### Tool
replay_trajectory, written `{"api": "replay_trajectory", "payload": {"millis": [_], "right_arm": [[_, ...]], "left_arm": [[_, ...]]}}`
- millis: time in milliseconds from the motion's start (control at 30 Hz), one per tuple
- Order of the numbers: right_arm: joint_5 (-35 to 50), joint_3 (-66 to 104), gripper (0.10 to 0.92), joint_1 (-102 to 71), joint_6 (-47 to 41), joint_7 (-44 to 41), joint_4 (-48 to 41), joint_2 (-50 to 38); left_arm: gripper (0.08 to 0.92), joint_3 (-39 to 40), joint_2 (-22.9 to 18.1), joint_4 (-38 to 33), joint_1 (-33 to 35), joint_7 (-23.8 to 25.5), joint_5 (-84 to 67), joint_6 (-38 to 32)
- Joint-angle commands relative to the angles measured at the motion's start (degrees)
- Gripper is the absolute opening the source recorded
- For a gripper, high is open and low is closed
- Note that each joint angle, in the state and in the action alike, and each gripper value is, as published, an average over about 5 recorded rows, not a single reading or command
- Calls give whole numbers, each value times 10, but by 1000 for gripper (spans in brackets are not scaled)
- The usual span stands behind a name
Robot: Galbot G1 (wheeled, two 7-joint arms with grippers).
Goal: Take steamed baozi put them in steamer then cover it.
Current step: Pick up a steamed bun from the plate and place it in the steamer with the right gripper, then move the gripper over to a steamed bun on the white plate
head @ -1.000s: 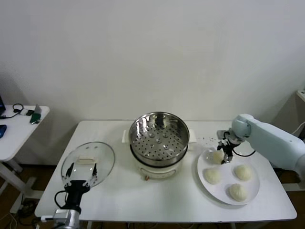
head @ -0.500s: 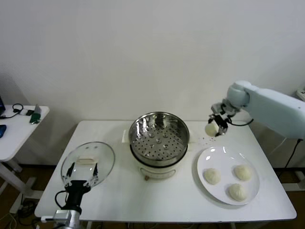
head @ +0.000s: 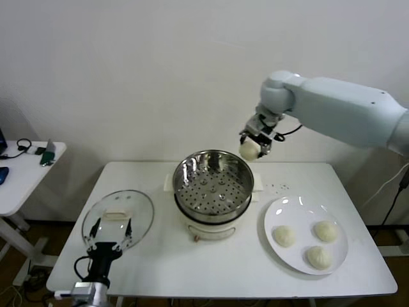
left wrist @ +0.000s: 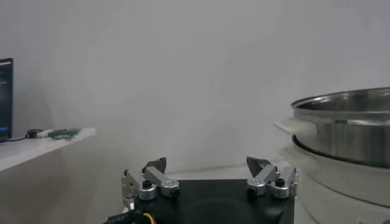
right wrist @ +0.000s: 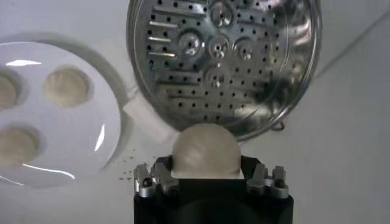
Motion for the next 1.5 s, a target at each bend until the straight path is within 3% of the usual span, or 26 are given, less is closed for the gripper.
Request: {"api": "replay_trajectory", "payload": {"millis": [33,467,867,1000,1267,1500], "right_arm": [[-96,9,712,-50,44,0,-44,116],[-196,27,720,-146,92,4,-143,159],[-217,37,730,-171,98,2,-164,167],[-217,40,768,-175,95,3,-168,166],[-207,64,822,-158,94,-2,-149,150],[-112,52,823,-70,62,-26,-50,75]], "left_arm": [[823,-1,7,-14,6,-2,-12,3],[823,-3,12,-13,10,-6,-16,3],[823,3,16,-9,9,-9,-13,3],[823,3,15,-9,9,-10,-14,4],[823,3,15,-11,11,-12,-14,4],[823,3,16,-16,14,-14,-15,4]]}}
